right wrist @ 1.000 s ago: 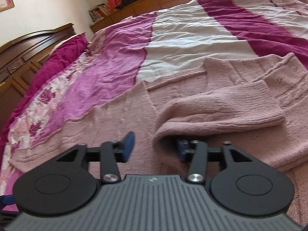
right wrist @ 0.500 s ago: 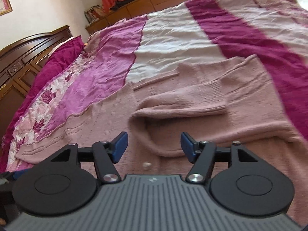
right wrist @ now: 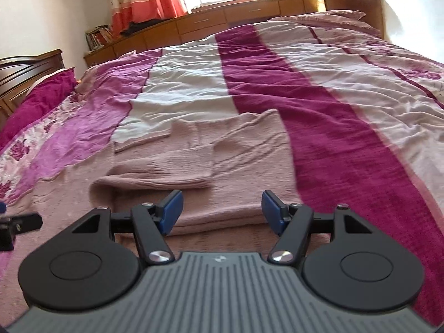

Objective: Fold small clothes

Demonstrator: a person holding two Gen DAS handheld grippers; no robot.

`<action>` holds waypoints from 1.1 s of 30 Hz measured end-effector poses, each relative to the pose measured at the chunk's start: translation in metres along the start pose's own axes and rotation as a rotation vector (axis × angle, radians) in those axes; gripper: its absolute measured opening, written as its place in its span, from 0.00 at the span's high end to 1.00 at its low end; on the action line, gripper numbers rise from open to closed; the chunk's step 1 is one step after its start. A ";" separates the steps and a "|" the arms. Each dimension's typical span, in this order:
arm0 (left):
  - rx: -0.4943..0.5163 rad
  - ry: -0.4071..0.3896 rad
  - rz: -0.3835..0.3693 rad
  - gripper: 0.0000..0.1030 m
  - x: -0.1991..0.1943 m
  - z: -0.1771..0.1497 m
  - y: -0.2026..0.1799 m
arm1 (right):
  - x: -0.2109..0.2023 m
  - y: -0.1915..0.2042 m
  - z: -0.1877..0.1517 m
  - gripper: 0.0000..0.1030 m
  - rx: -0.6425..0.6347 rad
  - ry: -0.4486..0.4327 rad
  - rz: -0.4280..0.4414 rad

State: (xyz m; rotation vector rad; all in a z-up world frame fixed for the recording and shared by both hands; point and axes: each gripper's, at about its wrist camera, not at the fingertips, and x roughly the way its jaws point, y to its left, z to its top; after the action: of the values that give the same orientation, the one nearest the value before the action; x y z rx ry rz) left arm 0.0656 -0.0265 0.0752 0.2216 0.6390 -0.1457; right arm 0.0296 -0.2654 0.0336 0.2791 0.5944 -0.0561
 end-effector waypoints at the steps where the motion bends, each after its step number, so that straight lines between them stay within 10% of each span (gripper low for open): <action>1: 0.019 -0.010 -0.011 0.01 0.003 0.003 -0.008 | 0.003 -0.002 -0.001 0.32 -0.005 -0.006 -0.005; 16: 0.377 -0.060 -0.096 0.13 0.057 0.009 -0.095 | 0.030 -0.012 -0.021 0.33 -0.041 -0.024 0.011; 25: 0.542 -0.110 -0.121 0.54 0.075 0.005 -0.119 | 0.034 -0.015 -0.026 0.33 -0.022 -0.031 0.029; 28: 0.574 -0.116 -0.155 0.88 0.079 0.004 -0.124 | 0.035 -0.017 -0.027 0.33 -0.013 -0.034 0.036; 33: 0.447 -0.125 -0.147 0.91 0.072 0.011 -0.111 | 0.035 -0.018 -0.027 0.33 -0.010 -0.036 0.039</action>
State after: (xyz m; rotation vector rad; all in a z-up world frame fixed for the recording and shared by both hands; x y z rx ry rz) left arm 0.1070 -0.1418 0.0227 0.5918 0.4911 -0.4424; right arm 0.0409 -0.2744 -0.0119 0.2794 0.5529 -0.0204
